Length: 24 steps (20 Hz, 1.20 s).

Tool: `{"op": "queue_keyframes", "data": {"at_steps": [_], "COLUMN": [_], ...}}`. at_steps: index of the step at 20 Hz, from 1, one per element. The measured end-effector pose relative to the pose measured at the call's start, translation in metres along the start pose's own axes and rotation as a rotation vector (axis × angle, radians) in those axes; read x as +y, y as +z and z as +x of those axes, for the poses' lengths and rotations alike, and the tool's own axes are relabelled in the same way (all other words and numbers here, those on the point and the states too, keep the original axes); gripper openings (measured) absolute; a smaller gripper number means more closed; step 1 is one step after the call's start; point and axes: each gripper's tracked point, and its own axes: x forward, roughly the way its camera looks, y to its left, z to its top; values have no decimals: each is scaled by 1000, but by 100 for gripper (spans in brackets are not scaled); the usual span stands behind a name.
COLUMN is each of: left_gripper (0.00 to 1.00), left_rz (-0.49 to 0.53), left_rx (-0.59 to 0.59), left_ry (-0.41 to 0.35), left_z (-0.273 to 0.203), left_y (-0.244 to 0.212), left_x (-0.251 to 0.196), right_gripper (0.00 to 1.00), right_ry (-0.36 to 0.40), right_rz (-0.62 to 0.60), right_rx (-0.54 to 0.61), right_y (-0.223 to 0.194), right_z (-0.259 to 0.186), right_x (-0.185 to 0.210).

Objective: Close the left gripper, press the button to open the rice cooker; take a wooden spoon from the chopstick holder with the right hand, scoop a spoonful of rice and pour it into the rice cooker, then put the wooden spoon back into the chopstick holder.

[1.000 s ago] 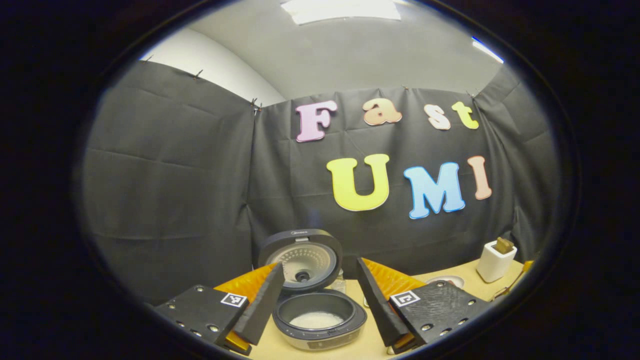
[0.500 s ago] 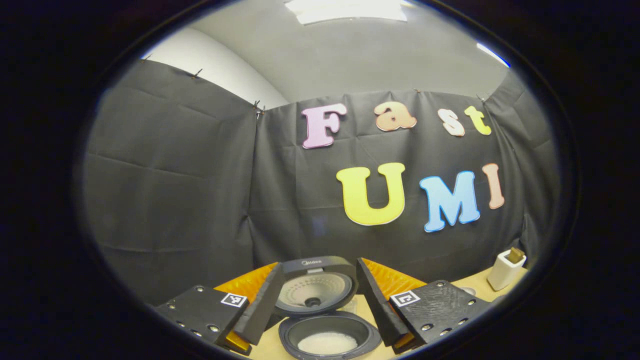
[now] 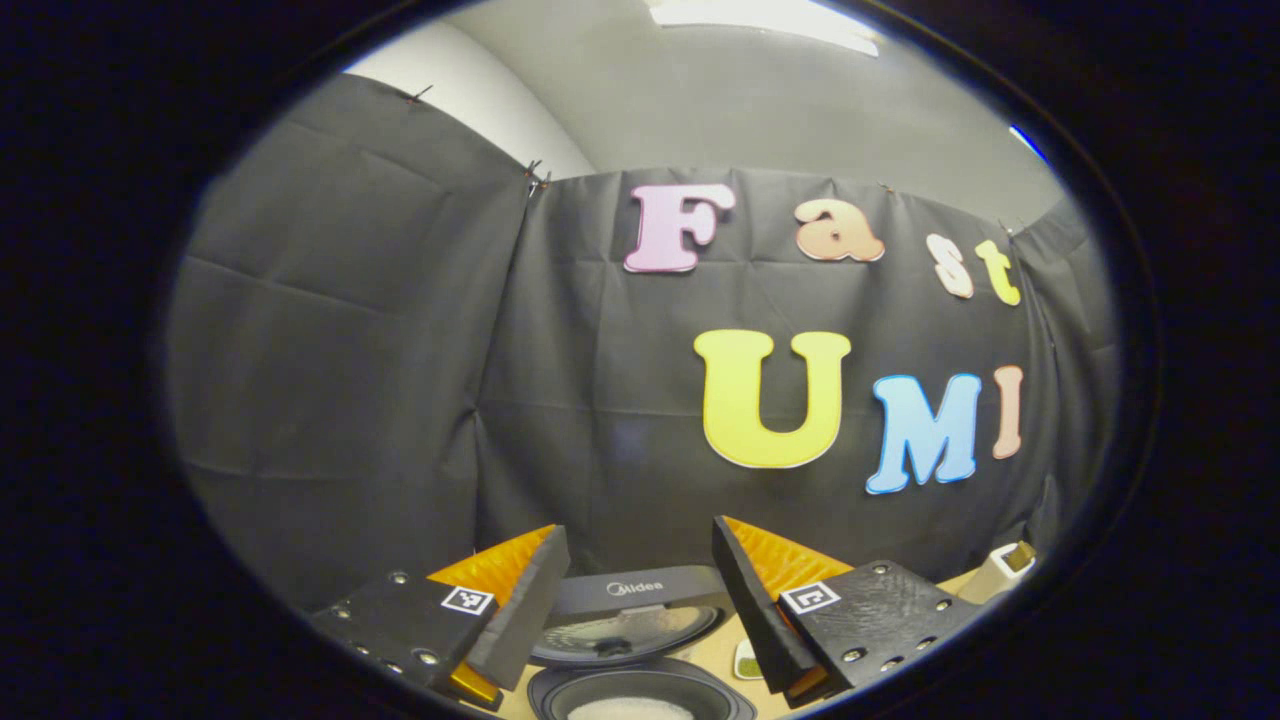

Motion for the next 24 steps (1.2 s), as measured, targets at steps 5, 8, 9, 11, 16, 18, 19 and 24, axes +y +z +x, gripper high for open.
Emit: {"op": "queue_keyframes", "data": {"at_steps": [5,8,9,11,16,18,19,24], "left_gripper": [87,88,87,92,92,93,92,91], "left_rz": [19,6,12,45,54,61,64,60], "left_rx": [65,134,138,132,109,116,119,154], "left_ry": [28,31,38,41,35,35,34,27], "left_z": [47,59,60,55,29,9,1,-33], "left_y": [-35,-61,-65,-68,-72,-81,-84,-102], "left_x": [14,13,14,9,-1,-5,-10,-22], "right_gripper": [98,98,98,99,99,99,99,99], "right_ry": [-21,-17,-14,-4,57,81,95,149], "right_rz": [-20,-32,-36,-42,-46,-44,-42,-43], "right_rx": [12,10,8,3,1,-4,-7,-16], "right_y": [-3,0,0,3,3,6,8,10], "right_z": [-7,-8,-8,-7,1,6,6,13], "right_x": [3,6,7,9,16,18,18,15]}}
